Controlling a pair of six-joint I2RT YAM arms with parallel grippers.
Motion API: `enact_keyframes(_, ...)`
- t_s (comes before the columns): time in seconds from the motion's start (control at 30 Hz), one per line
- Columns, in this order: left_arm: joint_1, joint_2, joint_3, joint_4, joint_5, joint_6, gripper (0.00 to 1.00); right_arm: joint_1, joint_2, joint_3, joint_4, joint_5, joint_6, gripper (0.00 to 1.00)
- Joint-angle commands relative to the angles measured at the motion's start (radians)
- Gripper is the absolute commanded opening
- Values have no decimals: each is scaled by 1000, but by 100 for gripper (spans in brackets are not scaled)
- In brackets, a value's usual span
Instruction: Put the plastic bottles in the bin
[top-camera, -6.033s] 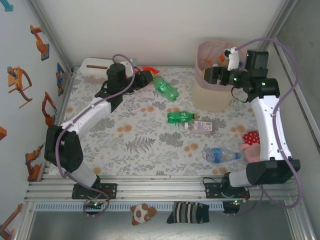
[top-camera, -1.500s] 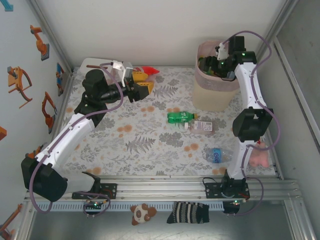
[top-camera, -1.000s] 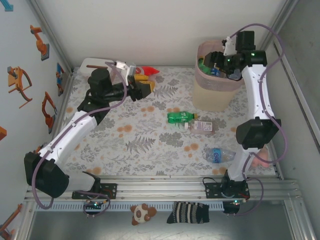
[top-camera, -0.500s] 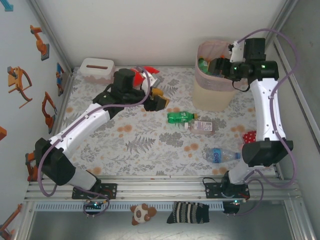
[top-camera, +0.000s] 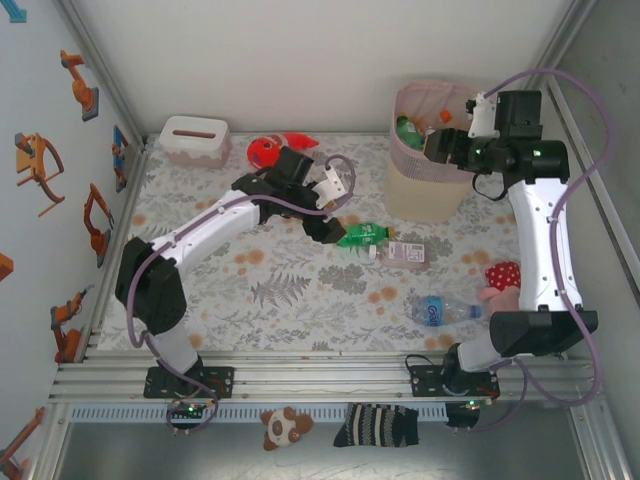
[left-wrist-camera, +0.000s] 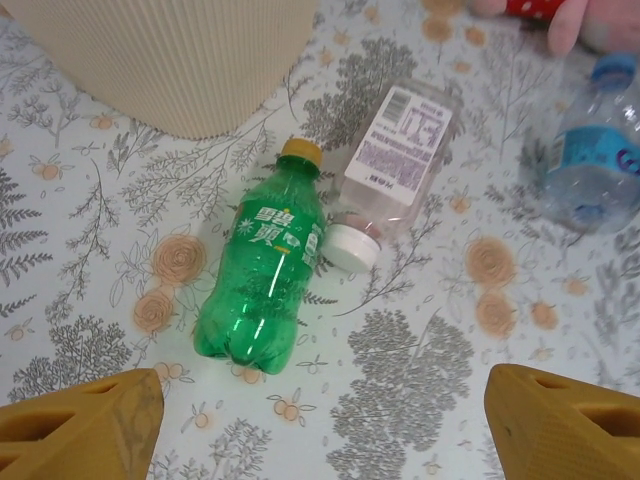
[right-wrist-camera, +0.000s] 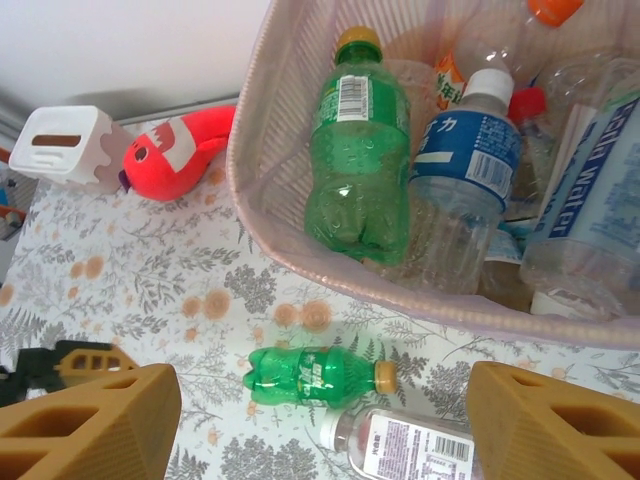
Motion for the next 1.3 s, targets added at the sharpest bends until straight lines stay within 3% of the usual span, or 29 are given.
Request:
enact_keyframes(0.0,-27,62,61,-37,-59,119,85,-2,-40,5,-16,45,-22,74)
enact_keyframes(0.33,-55,325,229,-70,-196,224,86,-2,-66,20,-31,53,-22,74)
enact_keyframes(0.63,-69,484,306,-83,-185,249,85,-3,-69,12,-33,53,-28,75)
enact_keyframes(1.0,-80,530,288,-88,-301,269,70,-2,-69,-2,-27,44,-26,74)
enact_keyframes(1.27,-74,495,253,-60,-374,221,51,-1,-72,3,-11,31,-18,73)
